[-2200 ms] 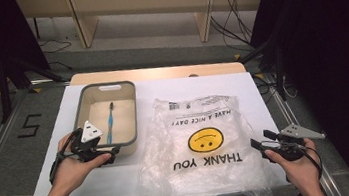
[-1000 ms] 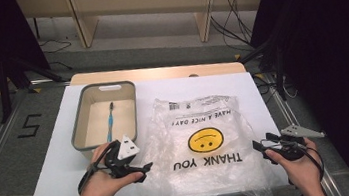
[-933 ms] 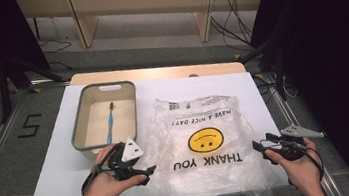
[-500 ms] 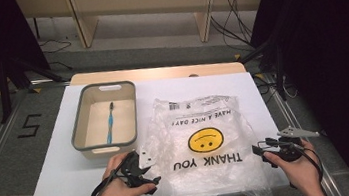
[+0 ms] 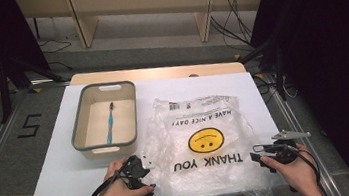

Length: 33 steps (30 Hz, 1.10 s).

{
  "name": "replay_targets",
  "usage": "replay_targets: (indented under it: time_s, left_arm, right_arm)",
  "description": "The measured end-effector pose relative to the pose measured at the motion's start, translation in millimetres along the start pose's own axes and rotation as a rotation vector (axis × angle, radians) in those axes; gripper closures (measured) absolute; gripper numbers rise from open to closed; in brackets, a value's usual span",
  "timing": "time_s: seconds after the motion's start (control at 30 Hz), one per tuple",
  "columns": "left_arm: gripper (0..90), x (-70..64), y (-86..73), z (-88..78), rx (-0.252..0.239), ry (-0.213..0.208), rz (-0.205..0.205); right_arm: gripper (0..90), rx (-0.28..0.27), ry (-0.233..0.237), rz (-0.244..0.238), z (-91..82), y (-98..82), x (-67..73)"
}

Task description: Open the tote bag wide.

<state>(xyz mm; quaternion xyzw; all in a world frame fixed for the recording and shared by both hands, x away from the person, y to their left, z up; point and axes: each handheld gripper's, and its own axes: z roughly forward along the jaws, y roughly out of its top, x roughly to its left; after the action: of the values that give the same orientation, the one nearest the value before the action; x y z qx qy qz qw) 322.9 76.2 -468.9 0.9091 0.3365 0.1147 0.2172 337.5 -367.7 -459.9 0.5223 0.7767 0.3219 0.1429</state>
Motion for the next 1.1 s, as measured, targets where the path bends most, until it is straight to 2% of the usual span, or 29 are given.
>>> replay_targets:
  time_s: [0.13, 0.27, 0.37, 0.53, 0.7, 0.9, 1.1]
  left_arm:
    - [27.6, 4.2, -2.0, 3.5, 0.028, -0.026, -0.030]
    - [34.1, 6.6, -1.9, 3.4, 0.032, -0.059, -0.055]
    - [40.5, 6.9, -1.3, 2.4, 0.033, -0.057, -0.061]
    - [52.4, 8.2, -0.5, 1.5, 0.033, -0.052, -0.070]
    - [65.9, 6.1, 0.9, 1.2, 0.031, -0.053, -0.052]
    - [74.8, 5.1, 3.1, 1.9, 0.033, -0.050, -0.052]
    - [88.3, 3.8, 4.8, 3.7, 0.018, -0.044, -0.042]
  right_arm:
    - [38.5, 0.037, -0.002, -0.019, 2.6, -1.1, 0.9]
    - [47.6, 0.050, -0.003, -0.033, 2.2, -0.6, 1.8]
    - [57.4, 0.063, 0.004, -0.048, 1.7, -0.5, 2.2]
    - [68.4, 0.089, 0.027, -0.046, 2.9, -2.0, 1.8]
    - [77.0, 0.109, 0.045, -0.037, 4.1, -2.6, 2.8]
    - [85.9, 0.124, 0.056, -0.033, 4.6, -2.7, 4.8]
    - [90.0, 0.131, 0.070, -0.021, 4.5, -3.1, 5.8]
